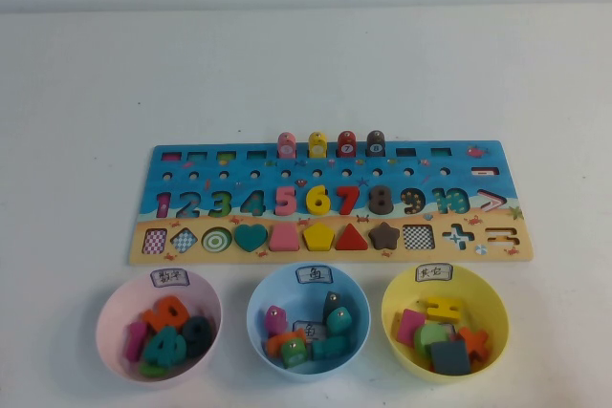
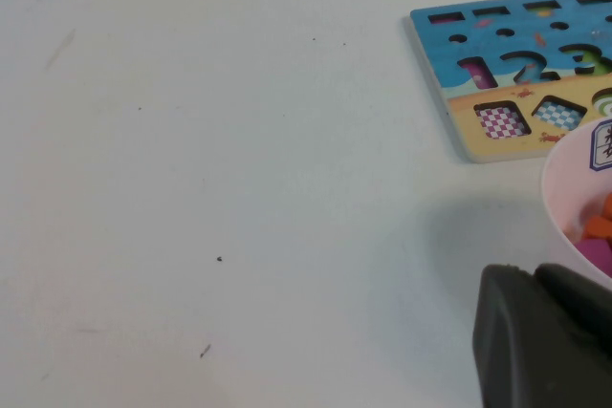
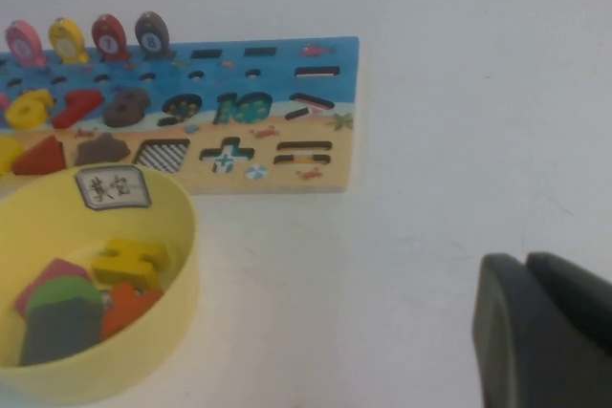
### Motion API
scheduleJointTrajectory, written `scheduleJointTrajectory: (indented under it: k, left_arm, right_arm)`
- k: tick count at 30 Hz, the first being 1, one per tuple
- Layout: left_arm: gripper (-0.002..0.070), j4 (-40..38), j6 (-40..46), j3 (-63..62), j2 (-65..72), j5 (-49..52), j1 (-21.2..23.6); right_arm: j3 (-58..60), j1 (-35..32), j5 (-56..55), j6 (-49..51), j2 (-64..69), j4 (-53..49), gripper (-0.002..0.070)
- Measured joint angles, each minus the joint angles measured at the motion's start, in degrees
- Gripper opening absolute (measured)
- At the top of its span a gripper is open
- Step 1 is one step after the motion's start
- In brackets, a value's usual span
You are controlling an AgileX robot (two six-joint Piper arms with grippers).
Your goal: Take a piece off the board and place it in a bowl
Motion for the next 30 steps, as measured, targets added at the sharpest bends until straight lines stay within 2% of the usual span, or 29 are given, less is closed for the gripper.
scheduleJointTrajectory:
  k: [5,11,18,26,30]
  left_arm:
    - [-0.0004,0.0,0.0,0.0,0.0,0.0,0.0]
    - [-0.0005,0.0,0.0,0.0,0.0,0.0,0.0]
    - [-0.0004,0.0,0.0,0.0,0.0,0.0,0.0]
    - [-0.0004,0.0,0.0,0.0,0.0,0.0,0.0]
    - [-0.0004,0.0,0.0,0.0,0.0,0.0,0.0]
  right_arm:
    - [0.0,0.0,-1.3,0.0,0.0,7.9,-0.0017]
    - [0.0,0.0,-8.1,0.0,0.0,18.5,-0.0017]
    - [0.0,0.0,-12.5,0.0,0.0,26.0,-0.0017]
    - [0.0,0.0,-13.0,0.0,0.0,31.8,-0.0017]
    - [-1.3,0.0,-7.4,0.9,0.7,32.7,-0.0017]
